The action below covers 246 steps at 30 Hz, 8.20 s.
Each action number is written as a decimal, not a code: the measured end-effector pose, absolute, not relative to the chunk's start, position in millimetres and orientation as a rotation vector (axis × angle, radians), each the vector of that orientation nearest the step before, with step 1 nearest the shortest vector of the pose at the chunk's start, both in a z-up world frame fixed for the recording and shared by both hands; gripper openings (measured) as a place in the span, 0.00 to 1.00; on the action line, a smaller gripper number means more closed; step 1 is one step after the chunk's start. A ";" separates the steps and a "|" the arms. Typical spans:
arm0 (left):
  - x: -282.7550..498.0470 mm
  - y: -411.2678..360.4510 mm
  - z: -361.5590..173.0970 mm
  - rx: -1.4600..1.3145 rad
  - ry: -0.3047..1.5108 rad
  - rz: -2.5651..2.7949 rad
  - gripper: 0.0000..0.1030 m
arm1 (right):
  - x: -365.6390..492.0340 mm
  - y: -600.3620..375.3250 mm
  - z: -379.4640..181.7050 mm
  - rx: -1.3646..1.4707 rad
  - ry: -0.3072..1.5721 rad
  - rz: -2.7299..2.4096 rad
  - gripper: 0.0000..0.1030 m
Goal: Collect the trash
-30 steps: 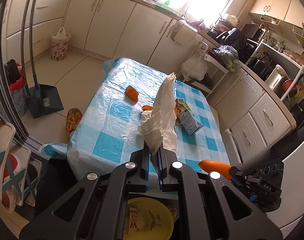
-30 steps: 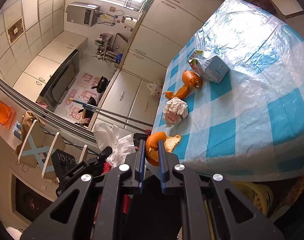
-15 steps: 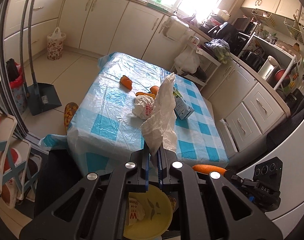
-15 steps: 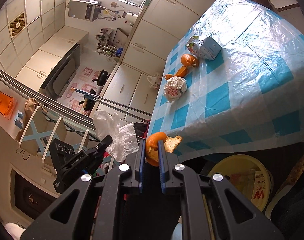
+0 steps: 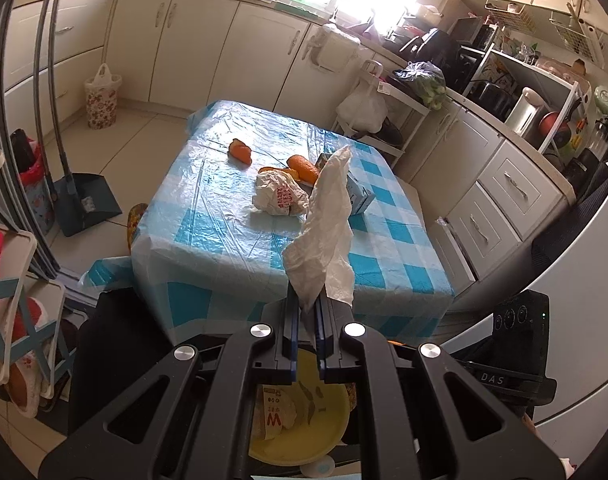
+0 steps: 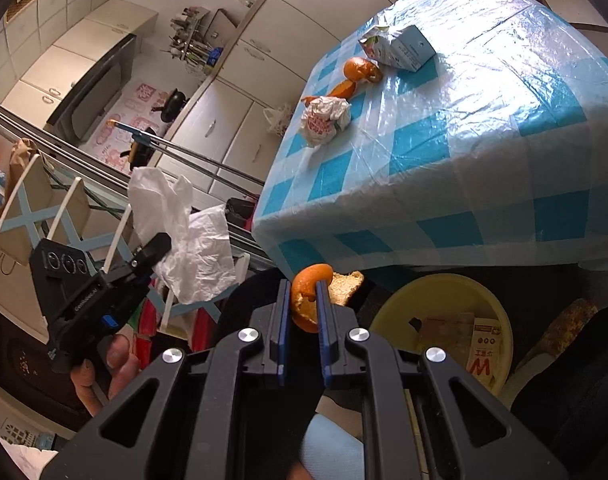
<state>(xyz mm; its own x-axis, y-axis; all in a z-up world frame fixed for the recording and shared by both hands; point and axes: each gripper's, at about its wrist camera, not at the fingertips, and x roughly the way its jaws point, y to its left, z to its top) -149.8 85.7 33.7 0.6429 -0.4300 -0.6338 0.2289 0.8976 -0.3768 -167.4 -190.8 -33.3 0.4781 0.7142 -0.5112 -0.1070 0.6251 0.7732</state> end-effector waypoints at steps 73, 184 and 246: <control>-166.1 101.8 -26.8 -0.050 0.779 -0.078 0.89 | -182.9 -201.4 -25.4 0.681 0.826 0.368 0.67; -165.7 98.6 -31.0 -0.051 0.797 -0.072 0.93 | -186.3 -199.7 -24.6 0.671 0.817 0.374 0.67; -168.7 97.9 -23.2 -0.074 0.776 -0.120 0.93 | -170.5 -193.3 8.8 0.620 0.742 0.396 0.71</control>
<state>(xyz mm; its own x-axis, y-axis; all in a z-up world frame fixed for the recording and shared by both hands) -168.7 97.9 -23.2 0.7072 -0.1351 -0.6940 0.0809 0.9906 -0.1104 -170.5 -193.3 8.8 0.6773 0.5378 -0.5020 -0.1185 0.7532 0.6470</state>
